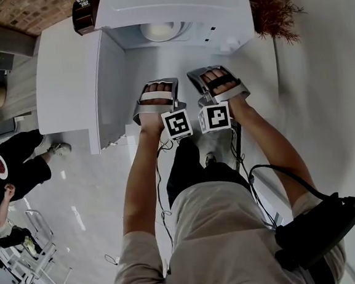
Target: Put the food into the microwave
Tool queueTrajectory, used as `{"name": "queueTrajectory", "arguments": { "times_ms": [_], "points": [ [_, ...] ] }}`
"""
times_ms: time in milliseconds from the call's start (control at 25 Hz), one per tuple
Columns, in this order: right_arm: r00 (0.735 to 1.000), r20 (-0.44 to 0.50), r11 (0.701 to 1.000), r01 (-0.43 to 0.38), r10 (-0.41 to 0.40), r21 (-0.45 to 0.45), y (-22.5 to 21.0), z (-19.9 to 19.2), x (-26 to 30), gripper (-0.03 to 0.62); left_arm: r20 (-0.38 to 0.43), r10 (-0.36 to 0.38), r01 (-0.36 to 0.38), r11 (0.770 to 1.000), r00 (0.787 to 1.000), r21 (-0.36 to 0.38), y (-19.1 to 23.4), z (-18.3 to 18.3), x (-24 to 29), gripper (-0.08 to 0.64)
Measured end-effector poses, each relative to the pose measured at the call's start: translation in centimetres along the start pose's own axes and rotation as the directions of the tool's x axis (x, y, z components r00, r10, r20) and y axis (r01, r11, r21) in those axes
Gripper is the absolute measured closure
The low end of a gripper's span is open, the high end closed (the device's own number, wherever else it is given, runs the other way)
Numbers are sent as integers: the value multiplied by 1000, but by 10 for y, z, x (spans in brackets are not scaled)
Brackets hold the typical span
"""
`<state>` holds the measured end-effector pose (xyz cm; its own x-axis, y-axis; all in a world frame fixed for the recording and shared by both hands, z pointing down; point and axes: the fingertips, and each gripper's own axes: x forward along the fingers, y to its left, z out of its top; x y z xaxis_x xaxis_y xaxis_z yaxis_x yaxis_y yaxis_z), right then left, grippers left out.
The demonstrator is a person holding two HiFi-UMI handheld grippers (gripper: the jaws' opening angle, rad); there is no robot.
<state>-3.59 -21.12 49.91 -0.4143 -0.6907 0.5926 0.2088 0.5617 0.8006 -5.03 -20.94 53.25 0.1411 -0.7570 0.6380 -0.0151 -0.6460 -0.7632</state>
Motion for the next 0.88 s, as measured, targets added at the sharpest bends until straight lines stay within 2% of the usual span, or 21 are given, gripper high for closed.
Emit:
{"name": "queueTrajectory", "arguments": {
  "times_ms": [120, 280, 320, 440, 720, 800, 880],
  "points": [
    [1000, 6, 1000, 5, -5, 2, 1, 0, -7, 584, 20, -32, 32, 999, 999, -26, -8, 9, -4, 554],
    [1000, 18, 1000, 10, -10, -1, 5, 3, -15, 584, -21, 80, -78, 996, 997, 50, 13, 8, -14, 554],
    [1000, 17, 1000, 8, -8, 1, 6, 2, -17, 584, -16, 67, -66, 997, 998, 39, 10, 11, -14, 554],
    [1000, 15, 1000, 9, -8, -1, 8, -2, -21, 584, 25, -44, 45, 998, 999, -41, -11, 22, -17, 554],
    [999, 24, 1000, 21, -21, -16, 10, -6, -28, 584, 22, -47, 48, 998, 999, -47, -11, 31, -23, 554],
    [999, 29, 999, 24, -23, -22, 11, -4, -31, 584, 11, -21, 22, 999, 1000, -32, -8, 31, -26, 554],
    [999, 32, 999, 25, -24, -30, 12, -3, -34, 584, -29, 69, -68, 997, 997, 33, 9, 25, -30, 554]
  ]
}}
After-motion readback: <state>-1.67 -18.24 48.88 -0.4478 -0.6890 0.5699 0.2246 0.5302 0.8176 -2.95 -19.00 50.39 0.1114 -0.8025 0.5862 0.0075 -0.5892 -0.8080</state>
